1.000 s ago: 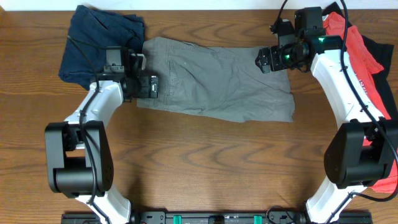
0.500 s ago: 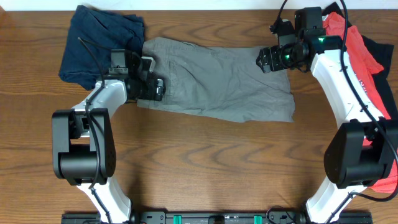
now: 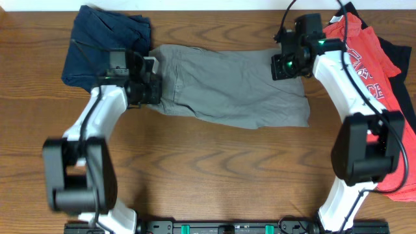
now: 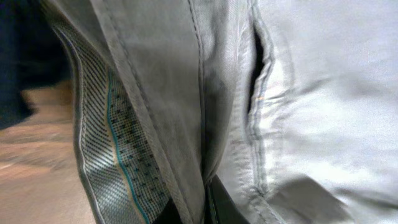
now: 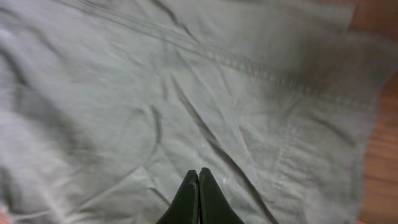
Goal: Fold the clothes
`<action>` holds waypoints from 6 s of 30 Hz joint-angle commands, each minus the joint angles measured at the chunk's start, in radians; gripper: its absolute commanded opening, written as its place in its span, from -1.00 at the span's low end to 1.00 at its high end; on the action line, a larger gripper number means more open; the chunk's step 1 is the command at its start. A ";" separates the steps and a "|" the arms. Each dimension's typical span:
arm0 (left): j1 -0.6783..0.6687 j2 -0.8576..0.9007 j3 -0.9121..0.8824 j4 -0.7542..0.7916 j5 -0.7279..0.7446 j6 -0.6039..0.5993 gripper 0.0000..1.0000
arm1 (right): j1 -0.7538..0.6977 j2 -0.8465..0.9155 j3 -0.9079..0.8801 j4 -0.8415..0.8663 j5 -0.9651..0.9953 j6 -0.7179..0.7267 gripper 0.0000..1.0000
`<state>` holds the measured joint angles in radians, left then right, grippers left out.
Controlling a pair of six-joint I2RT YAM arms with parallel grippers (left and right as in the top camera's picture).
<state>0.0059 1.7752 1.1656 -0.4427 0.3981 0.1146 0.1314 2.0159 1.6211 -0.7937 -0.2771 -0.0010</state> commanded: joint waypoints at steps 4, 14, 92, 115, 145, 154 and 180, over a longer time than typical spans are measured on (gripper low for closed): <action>0.002 -0.212 0.011 -0.090 -0.006 -0.011 -0.88 | 0.005 0.066 -0.004 -0.005 -0.054 0.031 -0.97; 0.002 -0.319 0.053 -0.218 -0.051 0.035 -0.88 | 0.007 0.081 -0.025 -0.002 -0.071 0.031 -0.97; -0.597 -0.204 0.269 0.241 -0.039 -0.186 0.96 | -0.171 -0.175 -0.114 0.142 -0.214 0.089 -0.42; -0.346 -0.338 0.269 -0.114 -0.127 -0.190 0.96 | 0.119 -0.135 -0.116 0.298 -0.094 0.187 0.58; -0.343 -0.338 0.265 -0.142 -0.130 -0.169 0.96 | 0.047 -0.181 -0.152 0.287 -0.391 0.685 0.92; -0.343 -0.338 0.265 -0.141 -0.130 -0.169 0.96 | 0.085 -0.166 -0.261 0.492 -0.391 0.738 0.91; -0.343 -0.338 0.265 -0.152 -0.130 -0.168 0.96 | 0.011 0.097 -0.265 0.838 -0.198 0.306 0.99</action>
<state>-0.3412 1.4384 1.4193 -0.5945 0.2775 -0.0708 0.1741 2.1750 1.3518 0.0666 -0.4747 0.4122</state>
